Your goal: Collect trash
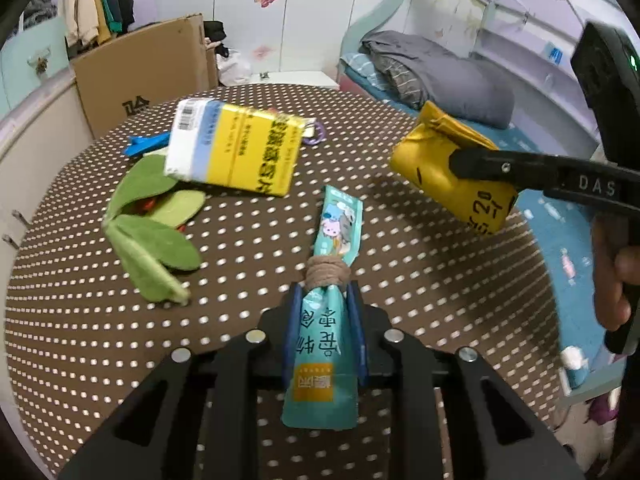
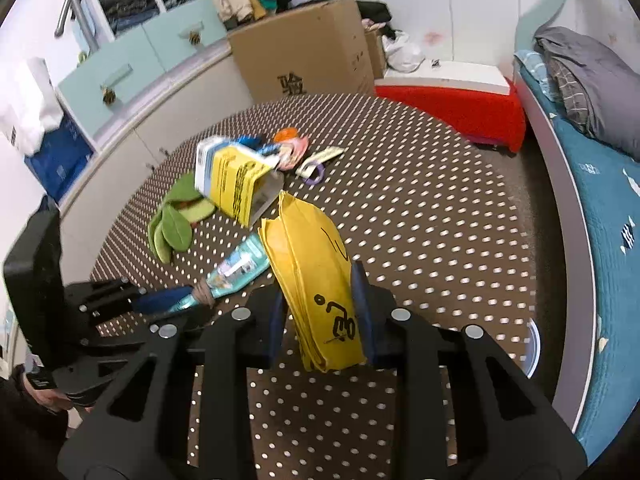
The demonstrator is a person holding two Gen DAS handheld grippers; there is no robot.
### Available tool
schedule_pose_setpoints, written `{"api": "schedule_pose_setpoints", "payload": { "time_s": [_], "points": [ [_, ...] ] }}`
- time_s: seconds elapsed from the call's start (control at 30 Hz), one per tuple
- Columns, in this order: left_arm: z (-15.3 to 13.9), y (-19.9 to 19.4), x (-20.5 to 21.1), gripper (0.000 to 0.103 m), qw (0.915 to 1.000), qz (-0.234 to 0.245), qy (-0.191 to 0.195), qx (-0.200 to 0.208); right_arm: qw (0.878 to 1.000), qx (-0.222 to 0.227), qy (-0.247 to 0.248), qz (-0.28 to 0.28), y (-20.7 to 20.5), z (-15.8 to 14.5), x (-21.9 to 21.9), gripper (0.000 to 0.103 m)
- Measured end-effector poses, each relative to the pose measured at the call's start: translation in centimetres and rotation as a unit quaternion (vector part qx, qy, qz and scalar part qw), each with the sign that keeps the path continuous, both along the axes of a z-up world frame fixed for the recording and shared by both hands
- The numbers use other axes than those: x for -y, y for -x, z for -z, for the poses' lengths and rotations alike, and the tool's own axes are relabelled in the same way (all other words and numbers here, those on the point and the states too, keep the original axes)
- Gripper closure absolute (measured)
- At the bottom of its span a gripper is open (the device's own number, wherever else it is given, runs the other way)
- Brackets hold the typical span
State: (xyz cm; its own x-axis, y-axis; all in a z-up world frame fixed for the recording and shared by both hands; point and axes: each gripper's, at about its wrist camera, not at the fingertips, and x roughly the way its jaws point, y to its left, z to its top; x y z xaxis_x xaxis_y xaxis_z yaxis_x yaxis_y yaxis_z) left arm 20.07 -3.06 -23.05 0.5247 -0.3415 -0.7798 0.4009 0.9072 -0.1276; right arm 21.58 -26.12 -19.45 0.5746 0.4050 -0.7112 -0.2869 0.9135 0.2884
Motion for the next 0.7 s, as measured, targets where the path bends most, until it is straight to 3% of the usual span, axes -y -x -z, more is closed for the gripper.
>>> {"api": "schedule_pose_setpoints", "payload": {
  "time_s": [0.33,0.7],
  "points": [
    [-4.9,-1.6,3.1,0.081,0.9976,0.026,0.053,0.035,0.995,0.030,-0.080,0.047,0.4,-3.5,6.4,0.073],
    [-8.8,-4.4,8.6,0.081,0.9914,0.066,0.094,0.062,0.982,0.070,-0.120,0.130,2.3,-6.3,14.8,0.073]
  ]
}}
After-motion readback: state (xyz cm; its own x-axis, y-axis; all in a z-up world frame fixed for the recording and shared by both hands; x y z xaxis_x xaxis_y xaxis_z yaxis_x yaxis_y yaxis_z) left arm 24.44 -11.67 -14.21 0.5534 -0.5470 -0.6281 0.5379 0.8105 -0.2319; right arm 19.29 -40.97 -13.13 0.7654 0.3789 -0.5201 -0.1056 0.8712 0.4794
